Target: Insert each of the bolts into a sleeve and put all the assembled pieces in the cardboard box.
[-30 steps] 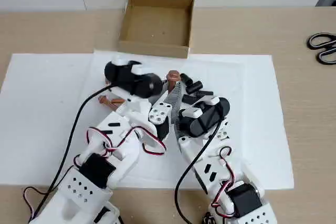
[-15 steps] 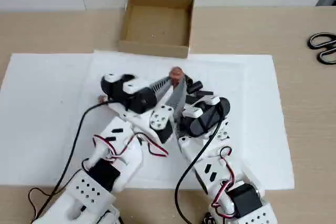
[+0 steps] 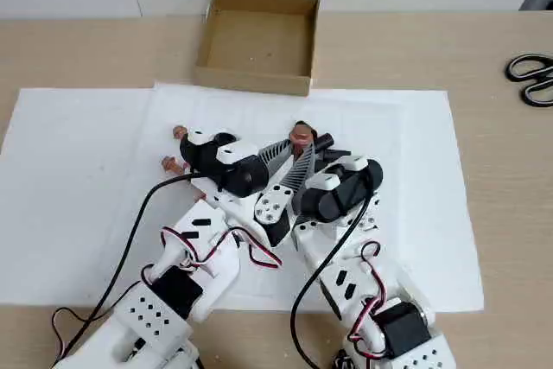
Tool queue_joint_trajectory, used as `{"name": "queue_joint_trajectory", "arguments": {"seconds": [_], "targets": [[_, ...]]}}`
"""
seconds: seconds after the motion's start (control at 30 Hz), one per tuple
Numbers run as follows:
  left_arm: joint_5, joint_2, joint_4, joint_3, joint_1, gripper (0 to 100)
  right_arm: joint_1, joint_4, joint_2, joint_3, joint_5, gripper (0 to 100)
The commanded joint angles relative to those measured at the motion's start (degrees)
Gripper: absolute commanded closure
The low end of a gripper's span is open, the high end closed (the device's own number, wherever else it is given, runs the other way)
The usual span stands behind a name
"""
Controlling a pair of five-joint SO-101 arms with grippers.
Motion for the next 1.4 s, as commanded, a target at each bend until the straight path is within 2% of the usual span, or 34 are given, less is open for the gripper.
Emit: {"name": "queue_joint_trajectory", "arguments": {"seconds": [0.0,0.57,0.77,1.37], "targets": [[0.53,-1.49,-3.78,-0.22,0.26,99,-1.19,-0.92,-0.92,-2.2,-0.53,99.5],[0.62,-1.58,-3.96,4.35,0.18,99,-1.19,-0.92,-0.92,-2.2,-0.53,99.5],[9.67,-1.49,-8.0,4.62,-1.32,99,-1.45,-0.92,-0.92,-2.2,-0.53,99.5],[9.58,-1.41,-8.35,6.99,-3.43,99,-1.54,1.01,-0.92,-3.87,-0.53,99.5]]}}
